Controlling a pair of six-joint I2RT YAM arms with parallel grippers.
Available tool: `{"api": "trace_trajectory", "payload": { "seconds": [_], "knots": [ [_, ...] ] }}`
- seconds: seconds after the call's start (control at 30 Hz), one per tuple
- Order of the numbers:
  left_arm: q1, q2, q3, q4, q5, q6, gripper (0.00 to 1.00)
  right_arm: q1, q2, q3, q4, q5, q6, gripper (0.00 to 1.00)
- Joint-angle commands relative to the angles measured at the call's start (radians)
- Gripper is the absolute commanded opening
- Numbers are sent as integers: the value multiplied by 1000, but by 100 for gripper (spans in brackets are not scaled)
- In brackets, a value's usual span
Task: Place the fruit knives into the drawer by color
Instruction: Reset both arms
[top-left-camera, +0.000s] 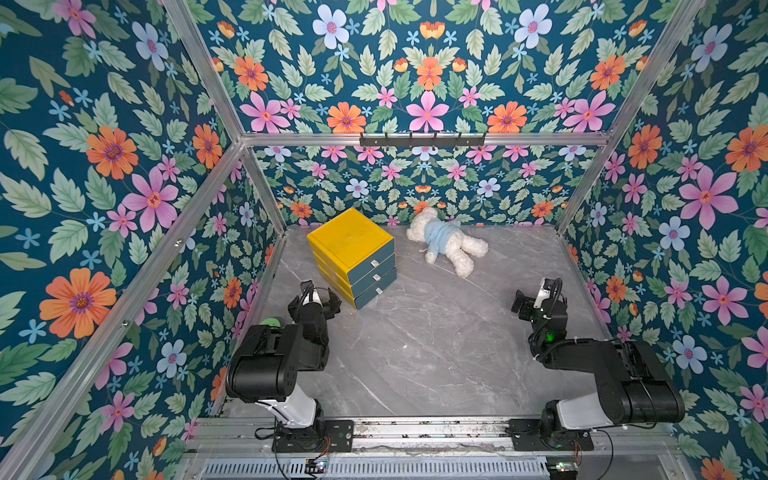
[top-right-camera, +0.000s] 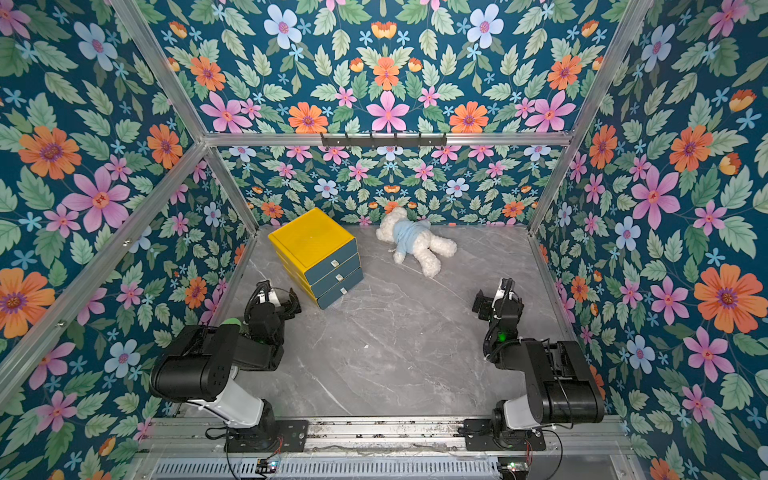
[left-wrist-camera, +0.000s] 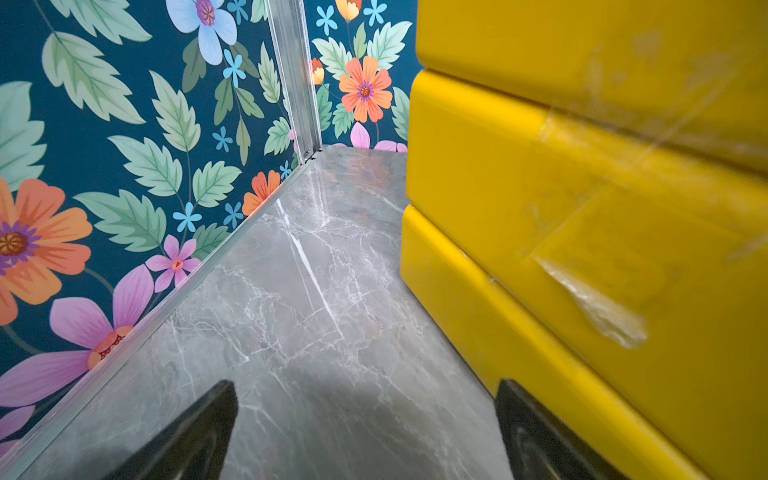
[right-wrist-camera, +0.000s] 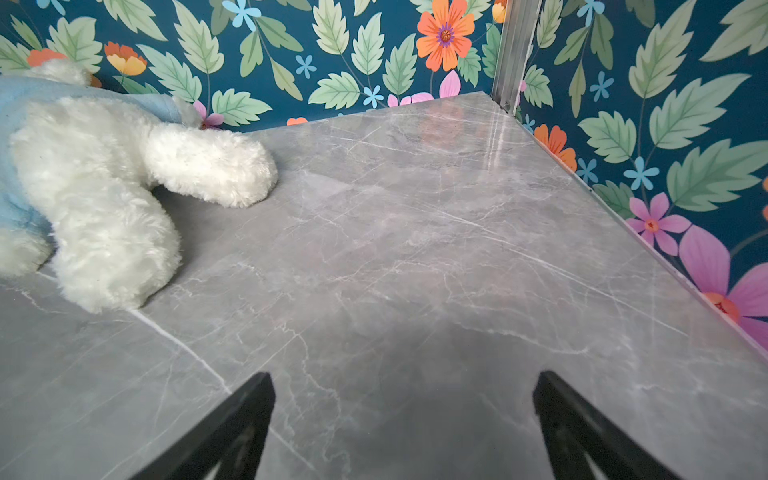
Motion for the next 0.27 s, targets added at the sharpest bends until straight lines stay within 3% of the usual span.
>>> {"api": "trace_trajectory", "payload": {
  "seconds": [0.0, 0.23],
  "knots": [
    [2, 2, 15, 28, 53, 24, 99, 3, 1, -1, 39, -3, -11, 99],
    [4, -2, 16, 19, 90, 34, 100, 2, 1, 1, 38, -3, -11, 99]
  ]
}}
